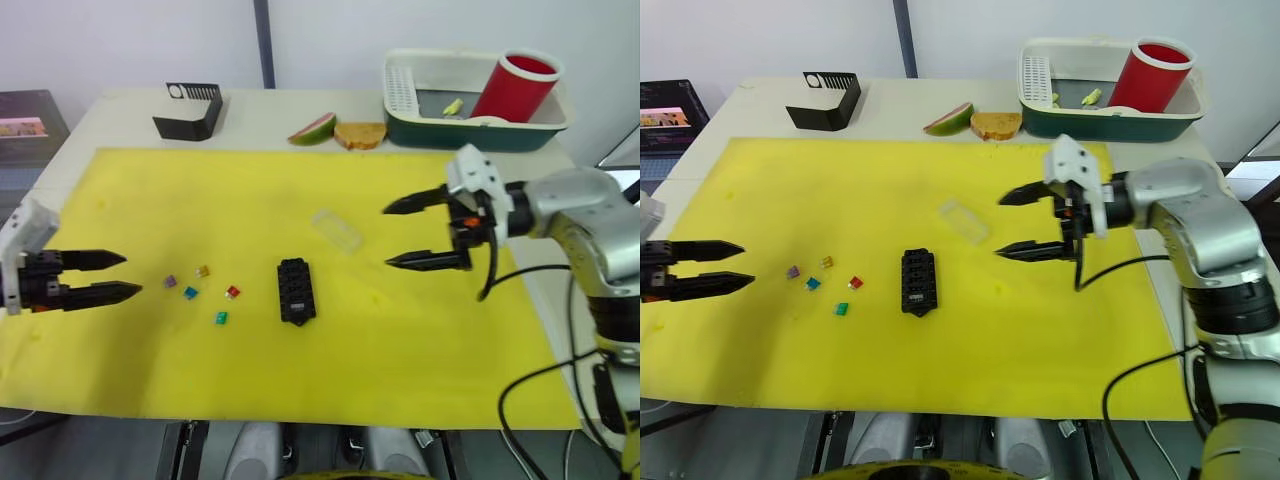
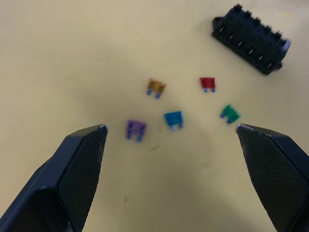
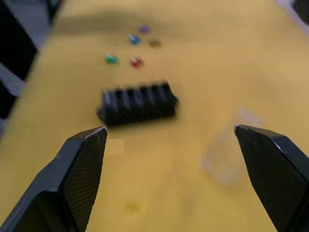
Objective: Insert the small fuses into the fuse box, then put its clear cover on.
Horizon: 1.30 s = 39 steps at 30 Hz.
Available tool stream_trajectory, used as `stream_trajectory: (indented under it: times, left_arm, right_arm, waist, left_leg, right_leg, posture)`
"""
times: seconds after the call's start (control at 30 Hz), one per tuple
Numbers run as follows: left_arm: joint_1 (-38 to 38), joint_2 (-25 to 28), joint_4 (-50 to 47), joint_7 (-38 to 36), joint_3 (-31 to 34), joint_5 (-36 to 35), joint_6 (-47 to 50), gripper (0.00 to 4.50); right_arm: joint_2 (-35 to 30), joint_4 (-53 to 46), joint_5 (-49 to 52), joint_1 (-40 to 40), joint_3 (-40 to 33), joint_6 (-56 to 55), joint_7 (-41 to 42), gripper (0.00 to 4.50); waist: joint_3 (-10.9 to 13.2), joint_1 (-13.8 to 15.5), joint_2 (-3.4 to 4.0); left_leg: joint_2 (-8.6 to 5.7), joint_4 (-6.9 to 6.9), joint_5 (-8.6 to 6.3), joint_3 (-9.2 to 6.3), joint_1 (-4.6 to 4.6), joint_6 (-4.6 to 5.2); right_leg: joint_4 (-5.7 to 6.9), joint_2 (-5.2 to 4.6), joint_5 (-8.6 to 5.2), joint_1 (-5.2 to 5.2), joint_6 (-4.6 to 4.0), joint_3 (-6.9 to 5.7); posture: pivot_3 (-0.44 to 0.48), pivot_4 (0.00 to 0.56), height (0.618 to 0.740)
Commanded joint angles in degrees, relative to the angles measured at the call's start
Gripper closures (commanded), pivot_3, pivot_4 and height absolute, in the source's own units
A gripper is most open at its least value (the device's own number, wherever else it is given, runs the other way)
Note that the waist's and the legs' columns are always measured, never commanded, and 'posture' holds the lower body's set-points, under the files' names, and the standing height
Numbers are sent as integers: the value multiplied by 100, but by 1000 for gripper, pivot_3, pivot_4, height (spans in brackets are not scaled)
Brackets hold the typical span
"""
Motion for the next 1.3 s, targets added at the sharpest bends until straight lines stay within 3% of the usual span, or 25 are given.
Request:
stream_trajectory:
  times: [0.03, 0.23, 0.67, 0.77, 0.83, 1.3]
  left_arm:
    - [-544, -99, 869, -168, -445, 173, 60, 0]
    - [-1653, -400, 2345, -322, -990, 445, 222, 0]
    - [-2165, -898, 2807, -503, -1546, 752, 577, 0]
    - [-2206, -960, 2887, -537, -1589, 843, 535, 882]
    - [-2244, -994, 2941, -552, -1609, 897, 504, 1777]
    - [-2432, -1135, 3094, -906, -1795, 1069, 504, 1777]
  right_arm:
    - [257, -467, 156, -199, 181, 117, -165, 59]
    - [690, -917, 318, -244, 383, 428, -583, 59]
    - [598, -1255, 406, -15, 385, 604, -898, 59]
    - [611, -1302, 426, 0, 393, 649, -955, 0]
    - [614, -1319, 435, 7, 398, 663, -984, 0]
    - [571, -1339, 390, 16, 442, 678, -1118, 0]
  waist:
    - [-4, 20, -10]
    - [-7, 35, -24]
    - [-8, 31, -25]
    - [-8, 39, -25]
    - [-9, 34, -26]
    - [-9, 36, -26]
  left_leg:
    - [-1, 4, -1, 1, -4, 2]
    - [-2, 46, -8, -4, -13, 17]
    - [-3, 78, -14, 0, -13, 28]
    - [-3, 80, -15, -1, -13, 30]
    - [-4, 80, -16, -1, -13, 31]
    - [-4, 81, -16, -1, -13, 32]
  right_leg:
    - [-1, 0, 0, -1, 1, 0]
    - [11, 6, 1, 8, 6, -5]
    - [35, 6, -1, 11, 11, -2]
    - [35, 5, -1, 12, 11, -1]
    - [35, 5, -1, 12, 11, -1]
    - [36, 4, -1, 12, 11, -1]
  posture:
    - [0, 150, 740]
    - [0, 150, 740]
    - [0, 150, 740]
    - [0, 150, 740]
    - [0, 150, 740]
    - [0, 150, 740]
